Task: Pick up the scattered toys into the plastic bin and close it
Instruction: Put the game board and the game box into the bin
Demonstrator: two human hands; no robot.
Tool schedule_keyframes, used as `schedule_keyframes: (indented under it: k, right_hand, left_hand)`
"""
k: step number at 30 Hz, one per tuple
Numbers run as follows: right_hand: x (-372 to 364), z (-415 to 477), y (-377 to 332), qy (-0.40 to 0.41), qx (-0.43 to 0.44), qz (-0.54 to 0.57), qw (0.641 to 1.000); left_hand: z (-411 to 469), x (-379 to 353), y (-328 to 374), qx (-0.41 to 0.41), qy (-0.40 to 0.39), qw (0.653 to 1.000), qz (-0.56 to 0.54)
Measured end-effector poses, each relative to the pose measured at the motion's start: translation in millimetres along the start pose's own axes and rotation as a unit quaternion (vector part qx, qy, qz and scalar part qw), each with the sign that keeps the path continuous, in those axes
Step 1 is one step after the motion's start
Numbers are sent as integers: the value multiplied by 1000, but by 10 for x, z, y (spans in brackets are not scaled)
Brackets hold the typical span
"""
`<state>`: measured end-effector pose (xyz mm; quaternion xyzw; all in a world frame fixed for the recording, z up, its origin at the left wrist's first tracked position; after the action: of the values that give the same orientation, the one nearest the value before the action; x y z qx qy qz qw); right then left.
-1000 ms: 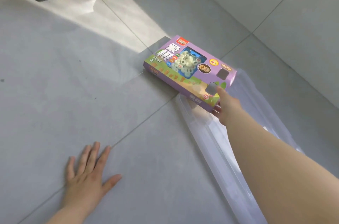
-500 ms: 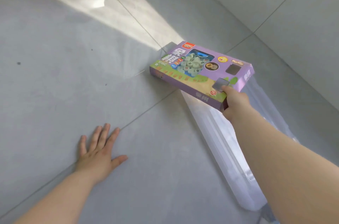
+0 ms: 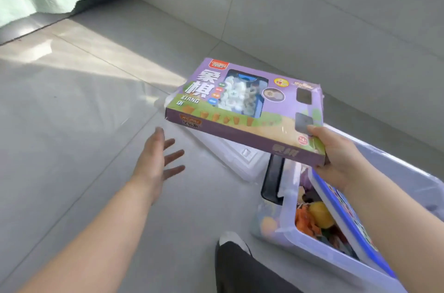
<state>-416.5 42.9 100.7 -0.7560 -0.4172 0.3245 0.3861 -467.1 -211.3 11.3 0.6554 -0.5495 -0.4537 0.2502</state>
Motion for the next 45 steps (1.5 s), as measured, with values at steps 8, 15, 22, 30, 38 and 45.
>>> schedule_keyframes:
  k: [8, 15, 22, 30, 38, 45]
  right_hand:
    - [1353, -793, -45, 80, -50, -13, 995]
    - [2597, -751, 214, 172, -78, -205, 960]
    - [3187, -389, 502, 130, -99, -373, 913]
    - [2831, -98, 638, -23, 11, -460, 888]
    - [2697, 3, 713, -92, 4, -608, 789]
    - [2165, -379, 662, -179, 145, -556, 798]
  left_hand:
    - [-549, -1288, 132, 13, -256, 966, 11]
    - [-791, -2236, -705, 41, -228, 965, 126]
    - [-777, -2775, -1140, -9, -204, 944, 260]
    - [-707, -3056, -1470, -88, -152, 608, 774]
    - [-535, -3024, -1631, -70, -157, 599, 782]
    - [-622, -2798, -1065, -252, -85, 821, 506]
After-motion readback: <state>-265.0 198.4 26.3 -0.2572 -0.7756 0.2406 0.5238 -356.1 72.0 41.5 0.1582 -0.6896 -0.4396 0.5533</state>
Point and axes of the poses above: each hand's wrist, its own z-axis towards the middle knuckle, its own x-axis out of the back of the hand, y = z × x, the point moved 4 cm from there along z, towards the middle knuckle, and after that the axes turned 8 degrees about -y, right-handed, at the moved point
